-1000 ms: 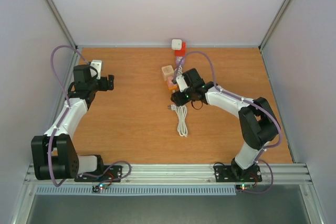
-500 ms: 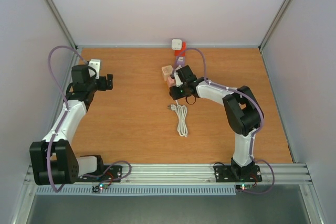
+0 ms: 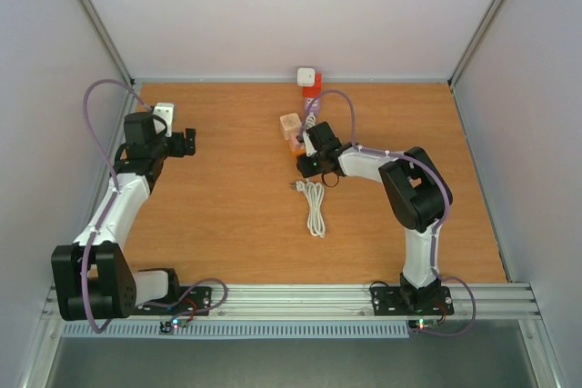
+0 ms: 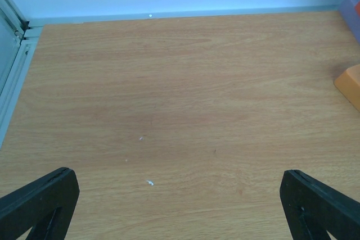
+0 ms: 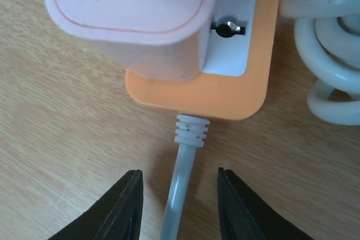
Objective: Pull the plug off the socket
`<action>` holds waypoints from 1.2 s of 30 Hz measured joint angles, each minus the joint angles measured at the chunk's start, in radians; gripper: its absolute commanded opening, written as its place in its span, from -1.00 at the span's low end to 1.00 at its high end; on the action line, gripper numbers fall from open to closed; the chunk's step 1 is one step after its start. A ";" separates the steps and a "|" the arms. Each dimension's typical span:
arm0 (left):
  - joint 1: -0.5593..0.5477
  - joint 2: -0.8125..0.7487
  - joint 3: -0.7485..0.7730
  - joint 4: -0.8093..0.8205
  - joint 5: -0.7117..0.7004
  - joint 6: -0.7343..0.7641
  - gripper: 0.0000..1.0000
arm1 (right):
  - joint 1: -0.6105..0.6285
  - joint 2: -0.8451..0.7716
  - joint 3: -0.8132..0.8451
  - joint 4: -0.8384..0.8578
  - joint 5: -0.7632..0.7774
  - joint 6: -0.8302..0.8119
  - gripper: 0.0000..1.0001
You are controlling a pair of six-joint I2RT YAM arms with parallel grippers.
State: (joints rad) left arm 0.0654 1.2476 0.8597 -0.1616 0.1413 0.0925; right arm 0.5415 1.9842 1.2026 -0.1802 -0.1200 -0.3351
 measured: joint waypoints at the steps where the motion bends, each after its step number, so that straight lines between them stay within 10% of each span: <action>1: 0.000 0.000 0.000 -0.001 0.000 0.000 0.99 | 0.000 0.000 -0.006 0.011 0.000 -0.002 -0.37; 36: 0.000 -0.019 0.000 -0.046 0.010 0.020 0.99 | 0.084 -0.153 -0.238 0.029 -0.210 -0.384 -0.69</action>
State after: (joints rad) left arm 0.0650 1.2289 0.8597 -0.2077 0.1509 0.1123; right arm 0.6258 1.8309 0.9642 -0.1509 -0.3298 -0.7193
